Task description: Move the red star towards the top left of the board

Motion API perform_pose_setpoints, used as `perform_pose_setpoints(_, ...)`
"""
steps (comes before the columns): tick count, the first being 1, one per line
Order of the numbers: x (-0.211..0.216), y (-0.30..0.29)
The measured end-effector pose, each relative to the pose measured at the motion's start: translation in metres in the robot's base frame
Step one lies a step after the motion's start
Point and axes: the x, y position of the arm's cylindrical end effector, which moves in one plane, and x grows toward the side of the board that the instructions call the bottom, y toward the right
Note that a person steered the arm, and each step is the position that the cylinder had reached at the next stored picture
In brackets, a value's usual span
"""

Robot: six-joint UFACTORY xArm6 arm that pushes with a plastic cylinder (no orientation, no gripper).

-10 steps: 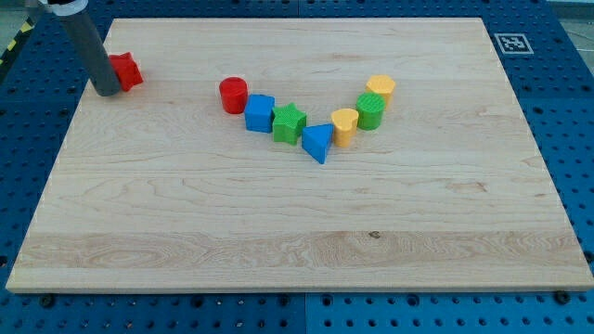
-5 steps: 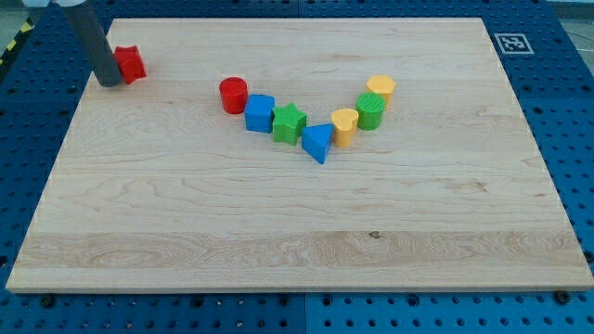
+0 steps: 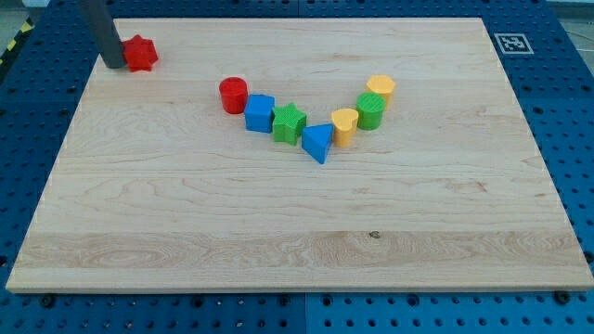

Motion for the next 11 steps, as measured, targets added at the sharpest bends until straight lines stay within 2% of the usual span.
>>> perform_pose_setpoints(3, -0.036, -0.011)
perform_pose_setpoints(4, -0.046, 0.009)
perform_pose_setpoints(5, -0.043, 0.018)
perform_pose_setpoints(7, -0.035, -0.027)
perform_pose_setpoints(9, -0.029, 0.005)
perform_pose_setpoints(11, -0.027, 0.010)
